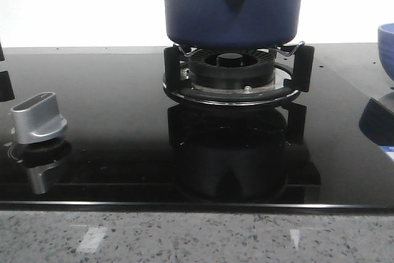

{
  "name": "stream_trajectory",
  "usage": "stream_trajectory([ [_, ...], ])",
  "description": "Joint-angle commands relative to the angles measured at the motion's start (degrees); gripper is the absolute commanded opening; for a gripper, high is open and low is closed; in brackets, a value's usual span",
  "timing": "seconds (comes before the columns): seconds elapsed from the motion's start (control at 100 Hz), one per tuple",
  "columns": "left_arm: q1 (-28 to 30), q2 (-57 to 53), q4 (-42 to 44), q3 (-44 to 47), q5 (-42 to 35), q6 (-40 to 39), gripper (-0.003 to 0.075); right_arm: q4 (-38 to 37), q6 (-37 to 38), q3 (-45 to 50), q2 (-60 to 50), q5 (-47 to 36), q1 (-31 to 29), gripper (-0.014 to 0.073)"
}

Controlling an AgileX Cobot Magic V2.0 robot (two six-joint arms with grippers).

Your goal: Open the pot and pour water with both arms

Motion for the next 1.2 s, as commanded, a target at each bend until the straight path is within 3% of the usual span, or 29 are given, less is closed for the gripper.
stream_trajectory([
  [0.0,-0.53,6.77,0.17,-7.49,1.73,5.70,-0.0020,-1.35,-2.15,-6.61,5.72,2.05,0.52,-0.0056],
  [0.16,-0.53,15.57,-5.91,-15.80,8.26,12.62,-0.0020,-1.35,-6.71,-12.07,11.71,7.68,0.63,-0.0056],
  [0.21,-1.22,17.56,-8.96,-17.23,9.61,17.95,-0.0020,-1.35,-6.71,-12.45,12.54,7.51,1.08,-0.0056],
  [0.41,-12.70,23.25,-14.17,-20.15,9.25,30.12,-0.0020,-1.35,-11.94,-12.43,13.14,7.81,6.41,-0.0050],
  [0.5,-16.94,25.44,-14.17,-20.91,7.49,30.25,-0.0019,-1.35,-12.71,-12.43,13.14,7.70,8.25,0.0013],
  [0.58,-19.78,27.72,-15.15,-21.41,5.84,30.25,-0.0014,-1.35,-12.71,-12.43,13.14,7.70,8.68,0.0142],
  [0.65,-21.99,29.95,-16.49,-21.77,4.91,31.39,0.0031,-1.35,-12.71,-12.43,13.14,7.70,8.68,0.0279],
  [0.74,-24.40,33.41,-17.77,-22.84,4.07,32.67,0.0150,-1.35,-12.71,-12.43,13.14,7.48,8.68,0.0412],
  [0.94,-28.48,41.85,-19.99,-27.81,1.63,37.09,0.0503,-1.35,-12.71,-12.43,13.14,7.35,8.68,0.0425],
  [1.0,-29.13,44.82,-19.99,-30.13,0.85,38.00,0.0526,-1.35,-12.71,-12.43,13.14,7.35,8.68,0.0425],
  [1.19,-29.88,54.36,-20.15,-38.04,0.22,44.41,0.0489,-1.35,-12.71,-12.43,13.14,7.35,8.68,0.0425],
])
